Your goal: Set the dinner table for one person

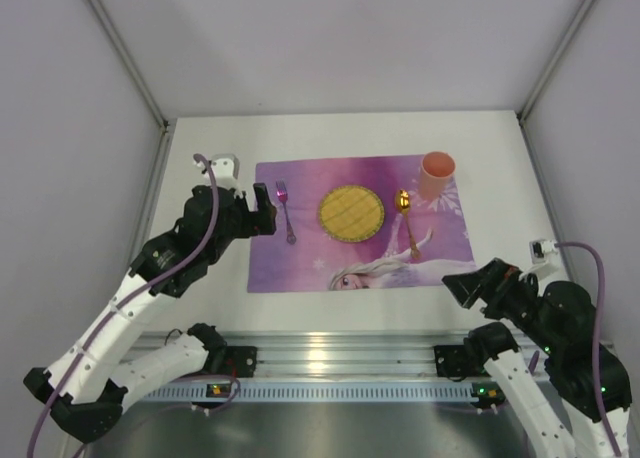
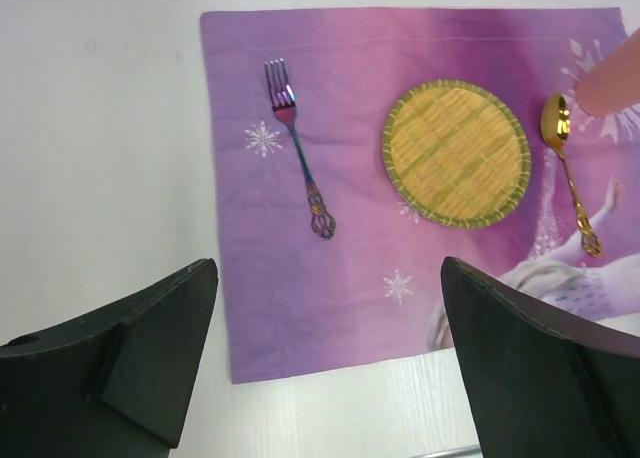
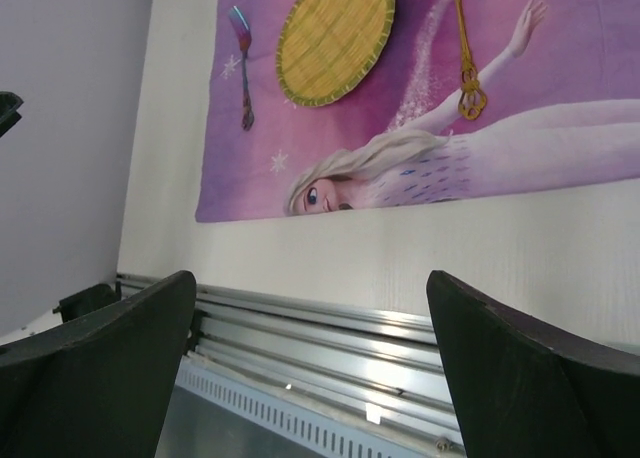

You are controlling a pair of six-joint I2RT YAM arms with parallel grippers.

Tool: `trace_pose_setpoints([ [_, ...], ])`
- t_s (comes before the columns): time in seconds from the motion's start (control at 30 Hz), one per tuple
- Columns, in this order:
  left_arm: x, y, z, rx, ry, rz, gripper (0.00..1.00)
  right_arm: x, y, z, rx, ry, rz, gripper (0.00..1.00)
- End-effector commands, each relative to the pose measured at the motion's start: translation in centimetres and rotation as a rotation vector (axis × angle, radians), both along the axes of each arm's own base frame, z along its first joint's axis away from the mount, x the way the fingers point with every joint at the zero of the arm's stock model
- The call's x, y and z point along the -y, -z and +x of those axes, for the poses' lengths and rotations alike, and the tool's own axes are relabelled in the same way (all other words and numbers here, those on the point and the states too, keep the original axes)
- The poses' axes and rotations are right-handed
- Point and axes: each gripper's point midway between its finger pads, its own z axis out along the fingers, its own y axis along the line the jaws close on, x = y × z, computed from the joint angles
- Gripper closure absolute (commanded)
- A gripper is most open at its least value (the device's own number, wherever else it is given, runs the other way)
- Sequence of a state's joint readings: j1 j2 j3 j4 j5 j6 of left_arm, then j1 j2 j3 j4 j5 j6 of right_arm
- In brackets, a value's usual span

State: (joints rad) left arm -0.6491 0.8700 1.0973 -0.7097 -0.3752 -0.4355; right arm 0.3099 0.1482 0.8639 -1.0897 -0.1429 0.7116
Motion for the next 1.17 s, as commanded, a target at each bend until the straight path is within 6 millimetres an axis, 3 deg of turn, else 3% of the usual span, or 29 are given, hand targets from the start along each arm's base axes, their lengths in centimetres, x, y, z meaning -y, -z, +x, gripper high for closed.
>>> trace_pose_setpoints([
  [0.0, -1.7, -1.2, 0.7, 0.081, -0.073, 0.039, 0.01, 0.8, 0.5, 0.4, -0.040, 0.068, -0.002, 0.00],
  [0.2, -3.9, -0.5, 1.6, 0.147, -0.166, 0.121, 0.01, 0.8, 1.0, 2.2, -0.065, 0.099, -0.017, 0.00],
  [0.4, -3.9, -0.5, 2.7, 0.232, -0.141, 0.178, 0.01, 0.8, 1.0, 4.9, -0.129, 0.134, -0.077, 0.00],
  [0.6, -4.2, 1.1, 4.8, 0.211, -0.108, 0.199, 0.01, 0.2, -1.0, 7.2, -0.103, 0.133, -0.079, 0.00],
  [0.63, -5.7, 1.3, 5.5, 0.200, -0.148, 0.190, 0.01, 0.2, -1.6, 7.5, -0.085, 0.133, -0.076, 0.00],
  [0.7, -6.5, 1.7, 6.8, 0.185, -0.139, 0.127, 0.01, 0.2, -1.9, 7.8, -0.080, 0.136, -0.083, 0.00],
  [0.73, -8.8, 1.6, 7.4, 0.185, -0.223, 0.122, 0.01, 0.2, -2.4, 7.9, -0.069, 0.133, -0.087, 0.00],
  [0.77, -9.2, 1.4, 7.6, 0.199, -0.236, 0.137, 0.01, 0.2, -2.5, 7.9, -0.068, 0.131, -0.088, 0.00],
  [0.9, -7.5, 1.5, 8.9, 0.184, -0.177, 0.091, 0.01, 0.1, -3.1, 7.8, -0.051, 0.124, -0.077, 0.00],
  [1.13, -8.1, 2.2, 9.7, 0.167, -0.206, 0.015, 0.01, -0.3, -3.5, 7.2, -0.015, 0.084, -0.067, 0.00],
])
